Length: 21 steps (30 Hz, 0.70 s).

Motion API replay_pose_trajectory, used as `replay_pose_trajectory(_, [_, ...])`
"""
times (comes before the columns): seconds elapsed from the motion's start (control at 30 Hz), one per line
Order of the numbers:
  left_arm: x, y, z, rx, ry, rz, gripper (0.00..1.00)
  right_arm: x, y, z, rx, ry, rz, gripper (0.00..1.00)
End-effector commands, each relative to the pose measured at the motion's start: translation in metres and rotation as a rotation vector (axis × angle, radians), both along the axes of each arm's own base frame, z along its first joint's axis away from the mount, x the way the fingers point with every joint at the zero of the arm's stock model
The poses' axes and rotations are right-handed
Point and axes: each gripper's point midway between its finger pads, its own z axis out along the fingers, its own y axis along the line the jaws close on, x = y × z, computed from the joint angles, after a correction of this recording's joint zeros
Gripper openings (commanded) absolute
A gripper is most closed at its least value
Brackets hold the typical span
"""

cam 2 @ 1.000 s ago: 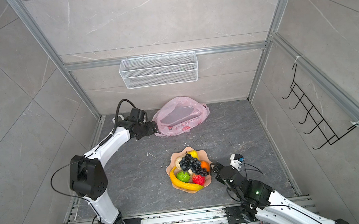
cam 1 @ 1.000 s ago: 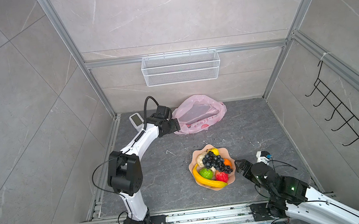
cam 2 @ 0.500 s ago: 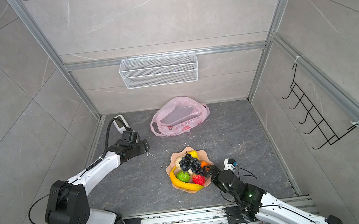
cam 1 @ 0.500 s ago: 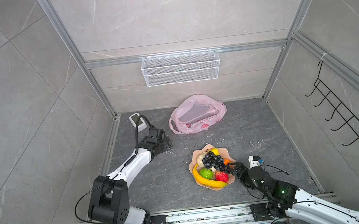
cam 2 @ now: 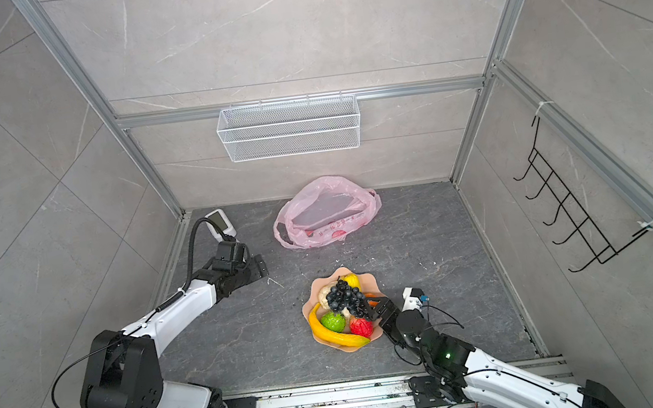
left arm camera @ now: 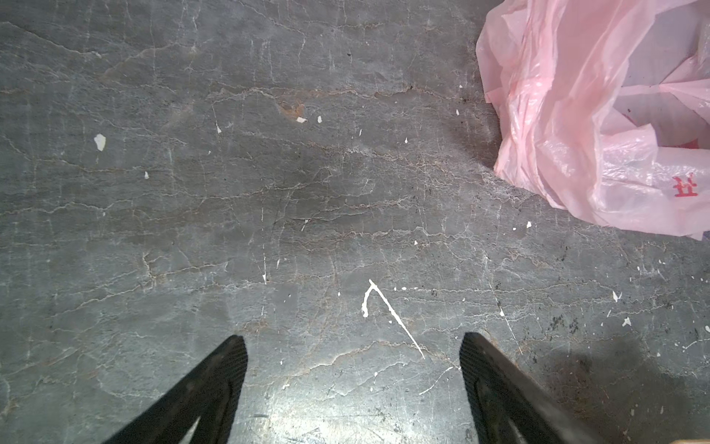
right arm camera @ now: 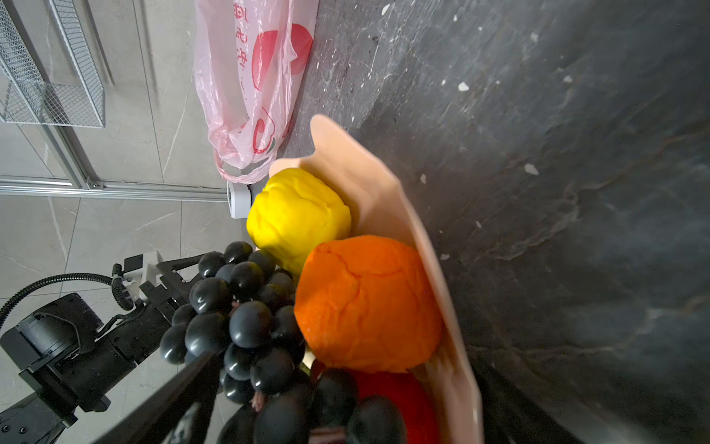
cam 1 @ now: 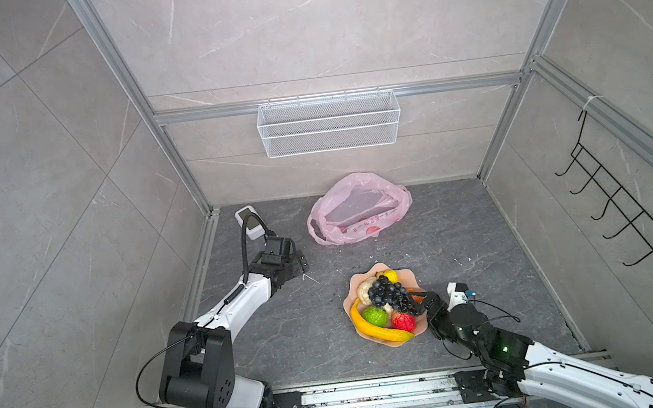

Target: Take the fake fruits out of the plastic bag

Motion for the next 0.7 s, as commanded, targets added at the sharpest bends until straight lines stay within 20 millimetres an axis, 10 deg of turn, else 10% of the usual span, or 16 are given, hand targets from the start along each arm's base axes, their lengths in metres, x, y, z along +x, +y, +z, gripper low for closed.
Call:
replay_pose_trajectory(0.0, [0.006, 0.003, 0.012, -0.012, -0.049, 0.018, 0.9, 0.006, 0.01, 0.014, 0.071, -0.045, 0.005, 0.98])
replay_pose_trajectory(0.67, [0.006, 0.005, 0.003, -0.005, -0.025, 0.019, 0.9, 0.034, 0.054, 0.015, 0.14, -0.076, 0.041, 0.97])
